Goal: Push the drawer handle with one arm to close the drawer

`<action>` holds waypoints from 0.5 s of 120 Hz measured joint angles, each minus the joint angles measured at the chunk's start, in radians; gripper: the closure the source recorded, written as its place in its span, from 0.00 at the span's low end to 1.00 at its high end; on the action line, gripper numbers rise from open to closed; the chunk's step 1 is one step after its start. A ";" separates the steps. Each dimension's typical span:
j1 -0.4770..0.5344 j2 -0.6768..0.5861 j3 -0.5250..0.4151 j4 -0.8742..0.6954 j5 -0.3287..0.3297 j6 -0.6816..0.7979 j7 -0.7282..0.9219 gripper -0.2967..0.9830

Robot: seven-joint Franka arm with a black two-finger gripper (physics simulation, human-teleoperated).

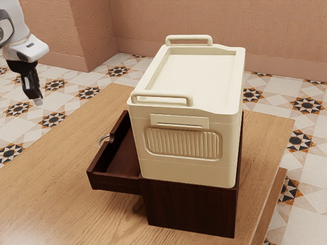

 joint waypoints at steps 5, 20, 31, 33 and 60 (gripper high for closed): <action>0.013 -0.001 0.000 -0.033 -0.008 0.045 0.047 0.71; 0.029 0.000 0.000 -0.134 -0.024 0.176 0.177 0.78; 0.030 0.000 0.000 -0.195 -0.030 0.260 0.264 0.81; 0.030 0.000 0.000 -0.205 -0.031 0.274 0.279 0.81; 0.028 0.032 0.000 -0.280 -0.062 0.420 0.466 0.84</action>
